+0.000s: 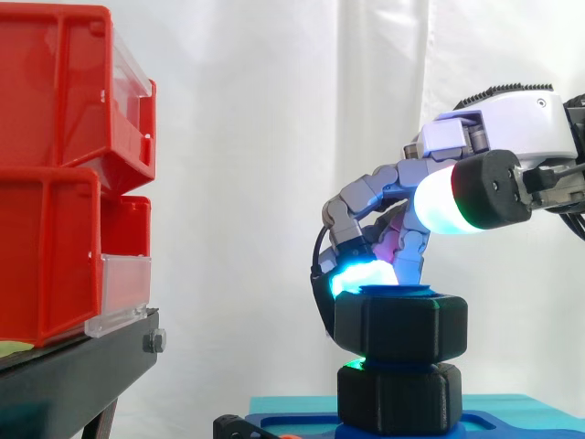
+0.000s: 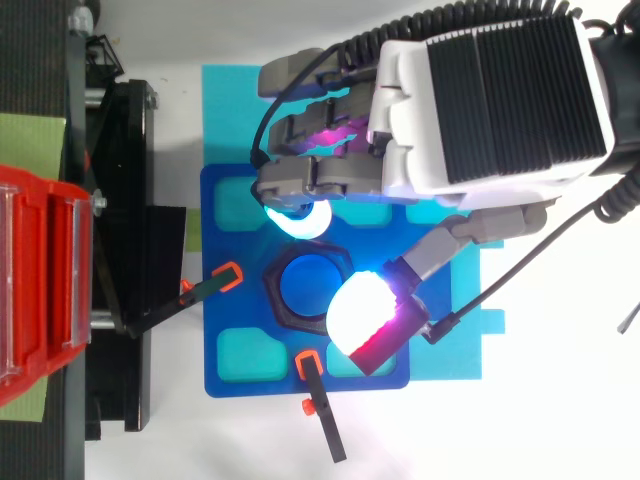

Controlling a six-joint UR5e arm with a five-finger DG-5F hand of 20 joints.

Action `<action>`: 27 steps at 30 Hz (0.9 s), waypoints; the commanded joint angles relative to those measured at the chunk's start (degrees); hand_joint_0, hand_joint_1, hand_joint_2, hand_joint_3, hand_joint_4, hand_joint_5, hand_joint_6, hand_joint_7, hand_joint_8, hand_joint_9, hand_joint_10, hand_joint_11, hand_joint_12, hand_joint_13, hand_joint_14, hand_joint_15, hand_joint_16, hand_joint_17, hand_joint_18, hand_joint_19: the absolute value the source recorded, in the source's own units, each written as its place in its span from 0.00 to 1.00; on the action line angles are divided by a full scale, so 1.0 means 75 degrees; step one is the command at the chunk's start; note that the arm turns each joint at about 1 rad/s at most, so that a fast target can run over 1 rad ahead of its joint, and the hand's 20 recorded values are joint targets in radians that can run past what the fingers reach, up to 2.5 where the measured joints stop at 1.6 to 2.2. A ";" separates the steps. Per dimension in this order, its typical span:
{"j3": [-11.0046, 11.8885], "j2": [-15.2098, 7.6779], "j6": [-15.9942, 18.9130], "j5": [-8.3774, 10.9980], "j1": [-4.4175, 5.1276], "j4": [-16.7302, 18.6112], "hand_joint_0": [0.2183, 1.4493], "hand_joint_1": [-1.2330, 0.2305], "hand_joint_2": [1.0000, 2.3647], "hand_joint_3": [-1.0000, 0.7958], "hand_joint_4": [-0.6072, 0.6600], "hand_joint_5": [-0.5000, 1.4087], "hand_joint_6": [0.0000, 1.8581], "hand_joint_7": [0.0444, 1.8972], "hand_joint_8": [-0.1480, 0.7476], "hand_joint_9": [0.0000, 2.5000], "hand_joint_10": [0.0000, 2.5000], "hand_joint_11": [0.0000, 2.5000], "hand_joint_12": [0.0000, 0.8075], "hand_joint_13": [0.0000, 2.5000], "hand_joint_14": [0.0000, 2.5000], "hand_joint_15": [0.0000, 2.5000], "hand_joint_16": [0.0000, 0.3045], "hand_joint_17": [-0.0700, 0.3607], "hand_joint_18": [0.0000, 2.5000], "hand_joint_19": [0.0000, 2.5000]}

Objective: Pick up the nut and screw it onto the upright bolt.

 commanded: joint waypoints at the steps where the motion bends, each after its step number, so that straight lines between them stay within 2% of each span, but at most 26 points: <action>1: 0.0010 0.0001 0.0012 -0.0202 -0.0058 0.0118 0.26 0.71 0.00 0.28 0.63 0.25 0.27 0.79 0.49 0.42 0.00 0.00 0.31 0.30 0.00 0.00 0.08 0.29 0.17 0.00; 2: -0.0001 0.0001 0.0012 -0.0249 -0.0081 0.0153 0.25 0.72 0.00 0.28 0.64 0.25 0.27 0.73 0.48 0.41 0.00 0.00 0.31 0.30 0.00 0.00 0.08 0.29 0.17 0.00; 3: 0.0010 0.0001 0.0012 -0.0319 -0.0093 0.0188 0.25 0.72 0.00 0.28 0.64 0.24 0.27 0.70 0.48 0.41 0.00 0.00 0.32 0.30 0.00 0.00 0.08 0.29 0.17 0.00; 5: 0.0057 0.0001 0.0023 -0.0354 -0.0116 0.0188 0.25 0.73 0.00 0.28 0.67 0.21 0.27 0.56 0.48 0.37 0.00 0.00 0.34 0.28 0.00 0.00 0.09 0.31 0.15 0.00; 8: 0.0221 0.0001 0.0012 -0.0366 -0.0163 0.0153 0.24 0.74 0.00 0.28 0.65 0.18 0.27 0.46 0.47 0.33 0.00 0.00 0.36 0.25 0.00 0.00 0.10 0.32 0.12 0.00; 10: 0.0315 0.0001 0.0012 -0.0390 -0.0175 0.0165 0.24 0.75 0.00 0.28 0.64 0.18 0.27 0.43 0.46 0.32 0.00 0.00 0.36 0.24 0.00 0.00 0.10 0.33 0.11 0.00; 17: 0.0338 0.0001 0.0023 -0.0436 -0.0175 0.0305 0.23 0.77 0.00 0.28 0.62 0.17 0.27 0.36 0.45 0.29 0.00 0.00 0.38 0.22 0.00 0.00 0.11 0.34 0.09 0.00; 20: 0.0315 0.0001 0.0000 -0.0390 -0.0116 0.0270 0.23 0.79 0.00 0.28 0.61 0.17 0.27 0.34 0.44 0.28 0.00 0.00 0.38 0.20 0.00 0.00 0.11 0.34 0.08 0.00; 23: 0.0139 0.0001 0.0023 -0.0354 -0.0046 0.0341 0.23 0.82 0.00 0.28 0.59 0.17 0.27 0.32 0.42 0.22 0.00 0.00 0.40 0.12 0.00 0.00 0.12 0.36 0.00 0.00; 27: -0.0224 0.0001 0.0023 -0.0155 0.0107 0.0610 0.22 0.84 0.00 0.28 0.57 0.16 0.27 0.30 0.39 0.16 0.00 0.00 0.41 0.06 0.00 0.00 0.13 0.37 0.00 0.00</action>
